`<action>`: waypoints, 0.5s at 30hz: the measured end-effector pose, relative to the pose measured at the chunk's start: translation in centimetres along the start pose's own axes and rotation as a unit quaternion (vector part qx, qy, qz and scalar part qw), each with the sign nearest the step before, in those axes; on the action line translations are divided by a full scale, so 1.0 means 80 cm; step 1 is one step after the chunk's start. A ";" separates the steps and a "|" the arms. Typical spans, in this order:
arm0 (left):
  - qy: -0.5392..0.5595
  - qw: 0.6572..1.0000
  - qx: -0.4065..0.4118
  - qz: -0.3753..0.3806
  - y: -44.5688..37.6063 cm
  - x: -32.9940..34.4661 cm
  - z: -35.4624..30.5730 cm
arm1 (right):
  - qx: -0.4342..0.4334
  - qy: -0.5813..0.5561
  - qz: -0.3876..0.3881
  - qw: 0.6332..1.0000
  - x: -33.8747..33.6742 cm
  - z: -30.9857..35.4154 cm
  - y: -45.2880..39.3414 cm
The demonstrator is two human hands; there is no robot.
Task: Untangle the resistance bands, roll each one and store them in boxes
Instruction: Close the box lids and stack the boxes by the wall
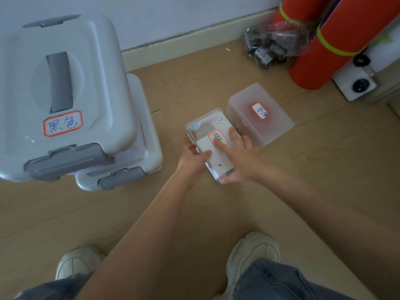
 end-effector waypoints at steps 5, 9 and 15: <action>-0.079 0.992 0.068 -0.072 0.013 -0.007 -0.008 | -0.025 -0.048 -0.046 0.998 -0.014 -0.013 0.006; -0.240 0.955 0.161 -0.071 0.012 -0.018 -0.043 | -0.037 -0.042 -0.055 0.997 -0.032 0.000 -0.019; -0.464 0.828 0.315 -0.001 0.039 0.010 -0.028 | 0.178 -0.067 -0.163 0.968 -0.081 -0.117 -0.017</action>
Point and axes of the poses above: each hand's wrist, its own y-axis away from the middle knuckle, its own x-axis out of the palm, z = x × y, the point moved 8 cm from there along -y, towards the middle knuckle, and after that the axes turned 6 degrees about y, right-handed, at the moved point
